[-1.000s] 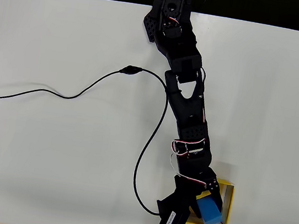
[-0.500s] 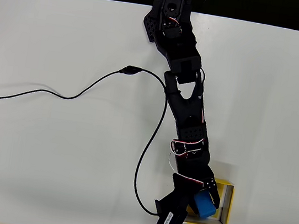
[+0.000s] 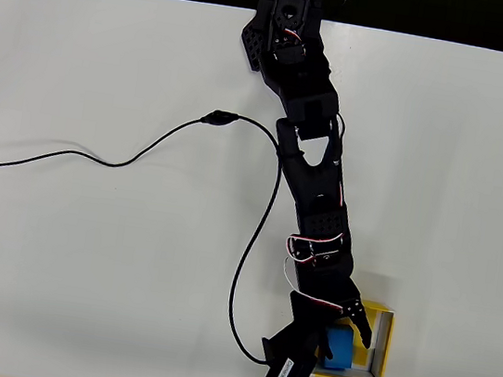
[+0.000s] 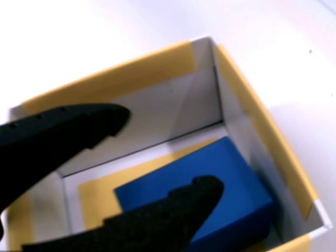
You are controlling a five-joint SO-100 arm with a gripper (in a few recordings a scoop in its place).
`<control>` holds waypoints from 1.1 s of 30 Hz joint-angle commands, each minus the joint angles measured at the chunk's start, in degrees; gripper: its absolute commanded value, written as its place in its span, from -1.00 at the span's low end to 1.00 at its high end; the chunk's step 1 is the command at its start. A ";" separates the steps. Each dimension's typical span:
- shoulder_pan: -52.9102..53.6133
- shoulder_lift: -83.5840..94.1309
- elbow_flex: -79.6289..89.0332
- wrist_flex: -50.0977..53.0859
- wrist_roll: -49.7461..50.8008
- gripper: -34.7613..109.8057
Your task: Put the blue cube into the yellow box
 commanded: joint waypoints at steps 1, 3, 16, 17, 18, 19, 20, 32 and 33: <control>2.72 18.98 -7.47 3.87 -2.11 -0.27; 4.83 22.76 -6.06 7.56 -2.02 -0.31; 16.88 50.19 35.77 -4.13 -2.02 -0.52; 16.88 52.47 39.02 -4.31 -1.76 -0.52; 16.52 55.02 42.10 -4.39 -1.41 -0.52; 16.17 57.48 45.09 -4.39 -0.97 -0.52; 15.73 60.03 48.08 -4.48 -0.62 -0.52; 14.15 88.07 75.50 2.81 1.76 -0.52; 14.41 90.26 77.34 4.13 1.58 -0.52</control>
